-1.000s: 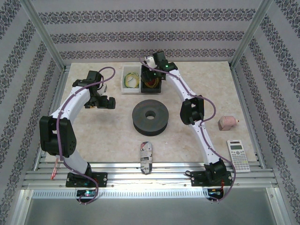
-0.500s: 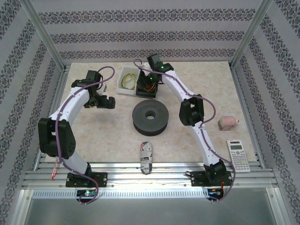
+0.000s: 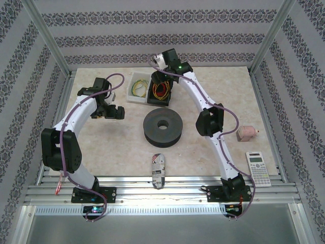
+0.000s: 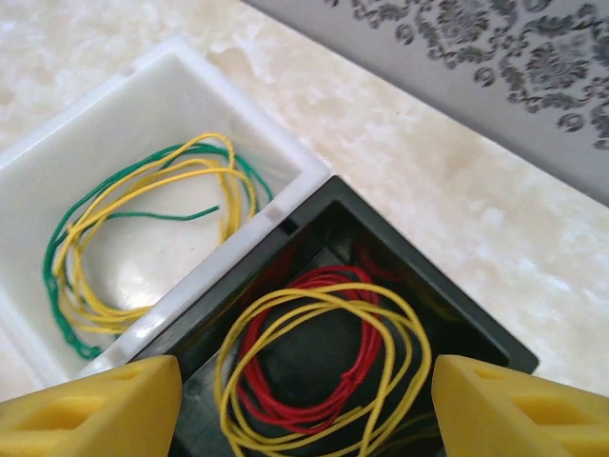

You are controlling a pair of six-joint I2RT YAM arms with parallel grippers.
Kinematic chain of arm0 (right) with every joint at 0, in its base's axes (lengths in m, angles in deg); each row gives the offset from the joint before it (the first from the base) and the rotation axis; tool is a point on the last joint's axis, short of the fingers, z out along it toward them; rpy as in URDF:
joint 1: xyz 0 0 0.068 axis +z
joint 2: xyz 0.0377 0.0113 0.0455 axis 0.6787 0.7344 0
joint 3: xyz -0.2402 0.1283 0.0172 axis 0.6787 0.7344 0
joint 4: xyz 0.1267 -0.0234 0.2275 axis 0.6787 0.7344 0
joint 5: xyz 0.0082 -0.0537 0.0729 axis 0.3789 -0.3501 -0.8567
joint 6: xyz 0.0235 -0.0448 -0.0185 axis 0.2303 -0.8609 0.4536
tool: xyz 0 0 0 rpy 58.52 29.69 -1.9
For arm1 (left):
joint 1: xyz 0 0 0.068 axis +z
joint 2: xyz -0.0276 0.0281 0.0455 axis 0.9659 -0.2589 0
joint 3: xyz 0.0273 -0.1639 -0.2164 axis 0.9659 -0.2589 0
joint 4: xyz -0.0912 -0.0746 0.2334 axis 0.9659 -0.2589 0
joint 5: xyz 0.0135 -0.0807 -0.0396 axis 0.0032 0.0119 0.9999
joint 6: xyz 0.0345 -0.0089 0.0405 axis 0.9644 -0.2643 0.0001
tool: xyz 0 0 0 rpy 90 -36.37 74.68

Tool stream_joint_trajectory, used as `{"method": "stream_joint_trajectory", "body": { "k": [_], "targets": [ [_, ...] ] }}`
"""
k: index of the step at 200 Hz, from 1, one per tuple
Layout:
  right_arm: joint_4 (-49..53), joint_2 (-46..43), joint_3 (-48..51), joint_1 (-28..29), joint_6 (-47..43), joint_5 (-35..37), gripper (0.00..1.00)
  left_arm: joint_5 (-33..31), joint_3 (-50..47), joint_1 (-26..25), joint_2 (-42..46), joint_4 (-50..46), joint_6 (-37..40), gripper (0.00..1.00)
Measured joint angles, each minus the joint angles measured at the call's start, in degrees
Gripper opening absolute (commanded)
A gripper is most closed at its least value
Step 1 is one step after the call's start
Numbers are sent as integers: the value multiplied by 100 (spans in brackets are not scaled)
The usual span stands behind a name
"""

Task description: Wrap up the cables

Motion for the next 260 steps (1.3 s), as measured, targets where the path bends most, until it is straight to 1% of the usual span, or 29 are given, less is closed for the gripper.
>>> {"method": "stream_joint_trajectory", "body": {
  "k": [31,64,102,148,185,222,244,260],
  "targets": [
    [-72,308,-20,0,57,214,71,0,-2,0,0,0,0,99],
    [-50,603,-20,-2,125,269,71,-2,-2,0,0,0,0,100],
    [-83,614,-20,-37,125,249,71,0,-2,0,0,-2,0,100],
    [-90,638,-33,-39,125,59,70,-2,-2,0,0,-2,0,99],
    [-92,662,-57,-37,118,-66,66,-2,-2,0,0,-2,2,100],
    [-90,669,-59,-37,122,-173,64,-2,-2,0,0,-2,9,99],
    [-87,678,-59,-37,129,-205,57,-2,-2,0,-2,-2,20,100],
    [-87,691,-59,-37,149,-249,55,-2,-2,0,0,-2,22,99]
  ]
}}
